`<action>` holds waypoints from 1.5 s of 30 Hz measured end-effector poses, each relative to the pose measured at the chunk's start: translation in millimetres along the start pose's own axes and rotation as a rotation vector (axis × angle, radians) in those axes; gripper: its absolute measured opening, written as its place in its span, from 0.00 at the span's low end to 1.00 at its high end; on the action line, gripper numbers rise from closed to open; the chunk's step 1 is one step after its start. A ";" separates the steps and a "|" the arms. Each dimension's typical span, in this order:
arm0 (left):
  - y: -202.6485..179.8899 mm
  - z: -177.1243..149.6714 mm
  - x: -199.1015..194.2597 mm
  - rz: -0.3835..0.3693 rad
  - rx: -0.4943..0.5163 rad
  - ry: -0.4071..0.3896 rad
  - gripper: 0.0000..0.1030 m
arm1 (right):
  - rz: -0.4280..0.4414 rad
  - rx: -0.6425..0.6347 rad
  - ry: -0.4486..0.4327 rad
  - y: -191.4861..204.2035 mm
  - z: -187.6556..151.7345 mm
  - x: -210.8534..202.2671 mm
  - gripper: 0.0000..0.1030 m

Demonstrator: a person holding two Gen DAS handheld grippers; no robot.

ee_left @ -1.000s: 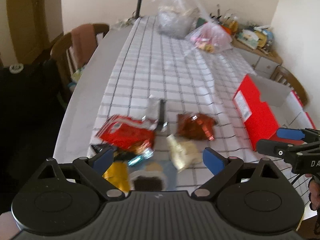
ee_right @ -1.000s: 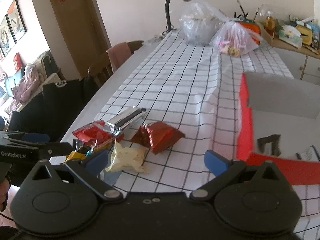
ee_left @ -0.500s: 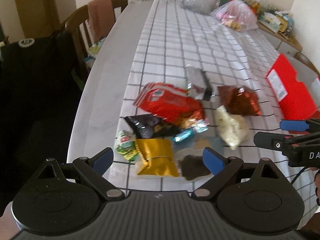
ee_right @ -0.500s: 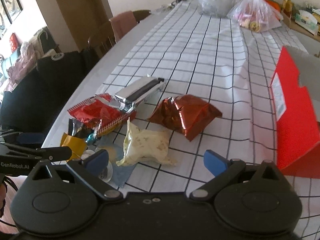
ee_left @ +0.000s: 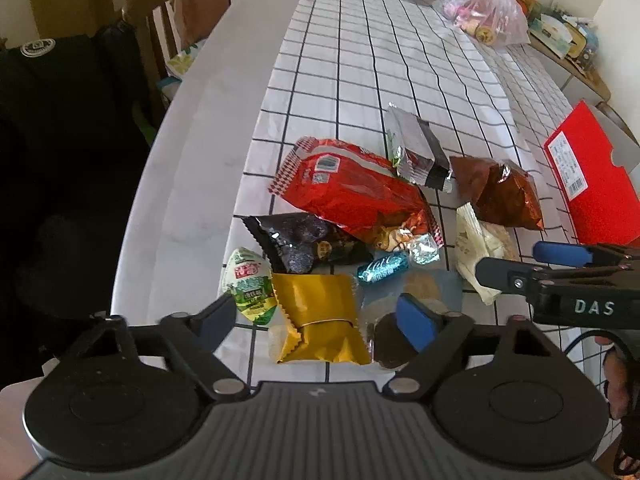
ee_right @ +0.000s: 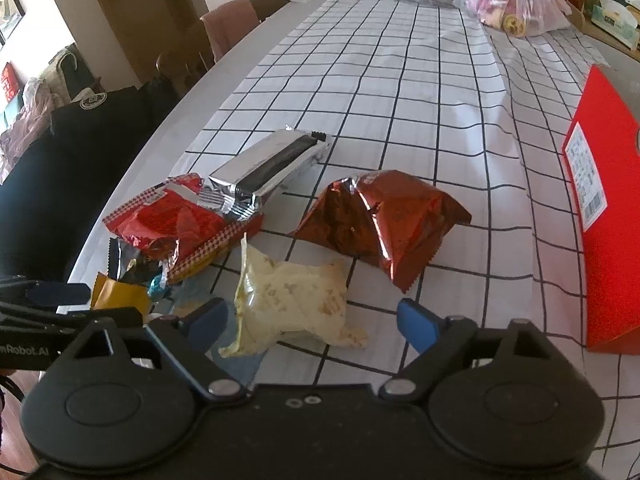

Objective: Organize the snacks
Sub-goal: 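Grasp the gold packet with the left tool while the right tool grasps the cream pastry bag, then carry both packets over the red box with both tools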

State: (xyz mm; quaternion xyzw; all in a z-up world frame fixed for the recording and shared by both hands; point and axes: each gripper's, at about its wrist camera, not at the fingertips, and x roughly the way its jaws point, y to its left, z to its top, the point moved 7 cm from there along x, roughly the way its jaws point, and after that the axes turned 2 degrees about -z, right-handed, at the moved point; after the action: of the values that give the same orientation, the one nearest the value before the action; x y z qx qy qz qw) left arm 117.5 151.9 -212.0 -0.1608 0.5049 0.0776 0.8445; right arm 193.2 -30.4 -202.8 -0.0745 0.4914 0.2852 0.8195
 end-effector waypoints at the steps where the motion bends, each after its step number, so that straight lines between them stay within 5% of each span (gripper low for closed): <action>1: 0.1 -0.1 1.8 -0.004 -0.002 0.010 0.73 | 0.000 0.000 0.002 0.4 -0.2 1.4 0.83; 11: -2.0 1.4 5.3 -0.027 -0.021 0.044 0.48 | 0.026 0.013 0.026 5.6 -2.2 11.3 0.58; 17: 1.7 -0.4 5.9 -0.031 -0.051 0.052 0.33 | 0.019 0.006 0.009 6.6 -2.9 6.4 0.53; 32: -9.9 2.4 -28.2 -0.057 -0.075 0.005 0.32 | 0.013 0.016 -0.040 0.0 -7.0 -48.2 0.53; 45: -69.3 22.9 -71.6 -0.118 0.001 -0.075 0.32 | -0.003 0.039 -0.155 -32.6 3.7 -119.6 0.53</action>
State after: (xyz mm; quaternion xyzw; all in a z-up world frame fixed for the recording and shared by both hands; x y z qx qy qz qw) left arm 122.6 97.3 -125.7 -0.1870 0.4628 0.0334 0.8659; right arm 171.3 -103.0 -104.6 -0.0367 0.4319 0.2793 0.8568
